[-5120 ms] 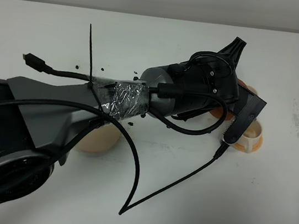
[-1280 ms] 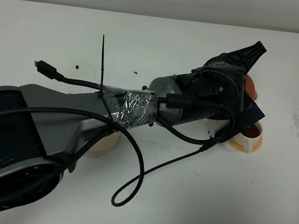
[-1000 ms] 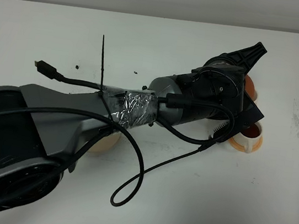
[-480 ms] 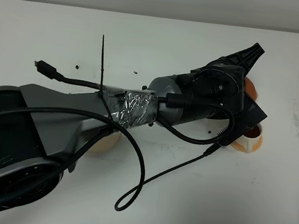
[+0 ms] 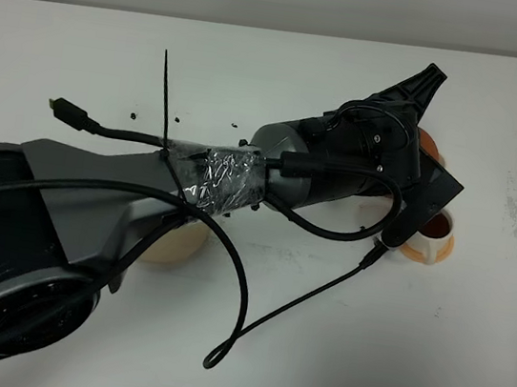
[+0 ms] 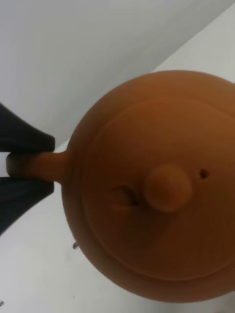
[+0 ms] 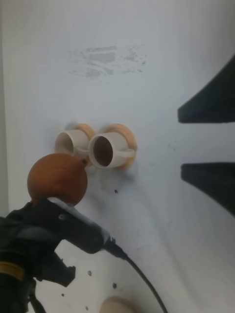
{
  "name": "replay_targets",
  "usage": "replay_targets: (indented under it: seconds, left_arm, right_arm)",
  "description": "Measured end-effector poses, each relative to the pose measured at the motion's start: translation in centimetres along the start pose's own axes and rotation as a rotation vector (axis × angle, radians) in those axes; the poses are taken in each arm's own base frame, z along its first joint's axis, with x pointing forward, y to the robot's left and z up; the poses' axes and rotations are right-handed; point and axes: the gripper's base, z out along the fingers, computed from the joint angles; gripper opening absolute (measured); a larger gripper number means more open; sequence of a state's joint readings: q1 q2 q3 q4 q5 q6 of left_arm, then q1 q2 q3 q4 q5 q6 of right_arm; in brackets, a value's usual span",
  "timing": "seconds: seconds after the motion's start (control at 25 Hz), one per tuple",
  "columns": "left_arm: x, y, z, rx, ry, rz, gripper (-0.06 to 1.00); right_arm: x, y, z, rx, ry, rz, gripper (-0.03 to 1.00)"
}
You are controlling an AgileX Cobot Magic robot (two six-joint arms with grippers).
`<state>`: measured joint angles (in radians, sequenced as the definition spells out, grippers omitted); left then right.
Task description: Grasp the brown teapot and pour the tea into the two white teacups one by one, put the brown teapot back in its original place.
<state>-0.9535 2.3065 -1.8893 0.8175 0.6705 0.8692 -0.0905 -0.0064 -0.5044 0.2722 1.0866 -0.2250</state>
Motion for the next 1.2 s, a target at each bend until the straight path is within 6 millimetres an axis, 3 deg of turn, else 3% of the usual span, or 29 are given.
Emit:
replay_targets:
  seconds: [0.36,0.68,1.2]
  left_arm:
    - [0.3,0.7,-1.8,0.038,-0.061,-0.157,0.13]
    - [2.3,2.1,-5.6,0.082,-0.08,-0.388,0.13]
    - [4.0,-2.3,-6.9,0.321,-0.161,-0.663,0.13]
  right_arm:
    - [0.0,0.0,0.0,0.0,0.0,0.0,0.23]
    - [0.0,0.0,0.0,0.0,0.0,0.0,0.23]
    - [0.0,0.0,0.0,0.0,-0.001,0.0,0.23]
